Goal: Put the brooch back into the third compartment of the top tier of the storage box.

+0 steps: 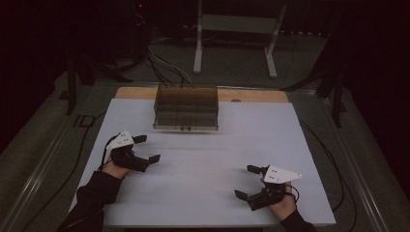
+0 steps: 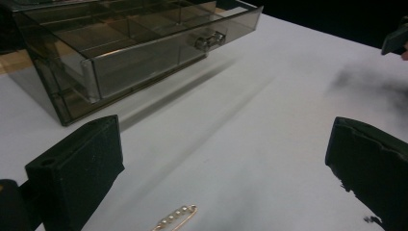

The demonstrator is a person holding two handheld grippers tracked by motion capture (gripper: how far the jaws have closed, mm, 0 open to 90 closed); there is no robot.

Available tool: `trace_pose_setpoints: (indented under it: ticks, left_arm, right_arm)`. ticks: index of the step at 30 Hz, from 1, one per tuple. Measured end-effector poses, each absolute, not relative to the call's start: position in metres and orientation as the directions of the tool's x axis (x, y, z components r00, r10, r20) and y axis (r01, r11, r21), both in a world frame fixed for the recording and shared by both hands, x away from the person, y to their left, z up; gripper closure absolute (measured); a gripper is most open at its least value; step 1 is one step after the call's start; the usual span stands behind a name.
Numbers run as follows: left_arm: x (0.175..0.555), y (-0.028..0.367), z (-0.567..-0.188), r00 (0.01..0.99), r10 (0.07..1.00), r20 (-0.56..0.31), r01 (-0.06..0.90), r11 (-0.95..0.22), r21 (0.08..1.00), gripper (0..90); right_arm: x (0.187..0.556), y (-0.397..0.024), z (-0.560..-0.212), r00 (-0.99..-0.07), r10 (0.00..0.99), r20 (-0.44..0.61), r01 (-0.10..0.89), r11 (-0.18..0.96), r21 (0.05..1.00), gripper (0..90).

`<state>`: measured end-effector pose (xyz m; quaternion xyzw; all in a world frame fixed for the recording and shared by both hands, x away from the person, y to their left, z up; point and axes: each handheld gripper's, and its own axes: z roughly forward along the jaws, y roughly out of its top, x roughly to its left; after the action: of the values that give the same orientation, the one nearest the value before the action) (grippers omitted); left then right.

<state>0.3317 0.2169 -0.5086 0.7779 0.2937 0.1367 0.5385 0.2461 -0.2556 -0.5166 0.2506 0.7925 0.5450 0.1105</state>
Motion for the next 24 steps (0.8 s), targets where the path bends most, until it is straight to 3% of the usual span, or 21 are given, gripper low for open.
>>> trace_pose_setpoints:
  ticks: [4,8,16,22,24]
  left_arm:
    - [0.336,0.220,-0.510,0.787,0.605,-0.124,0.342,-0.260,0.903,0.6]
    - [0.339,0.221,-0.513,0.780,0.621,-0.076,0.325,-0.298,0.898,0.6]
    - [0.348,0.222,-0.522,0.791,0.602,-0.108,0.379,-0.345,0.859,0.7]
    - [0.352,0.222,-0.528,0.787,0.607,-0.110,0.408,-0.377,0.831,8.2]
    - [0.352,0.222,-0.529,0.783,0.612,-0.108,0.413,-0.383,0.826,15.7]
  right_arm:
    - [0.246,-0.256,-0.517,-0.850,0.518,0.100,0.277,0.278,0.920,0.0]
    - [0.247,-0.256,-0.517,-0.849,0.518,0.103,0.280,0.276,0.920,0.0]
    - [0.247,-0.255,-0.517,-0.848,0.520,0.100,0.278,0.277,0.920,0.0]
    - [0.247,-0.256,-0.517,-0.848,0.520,0.099,0.278,0.279,0.919,0.0]
    - [0.247,-0.256,-0.517,-0.847,0.521,0.104,0.282,0.276,0.919,0.0]
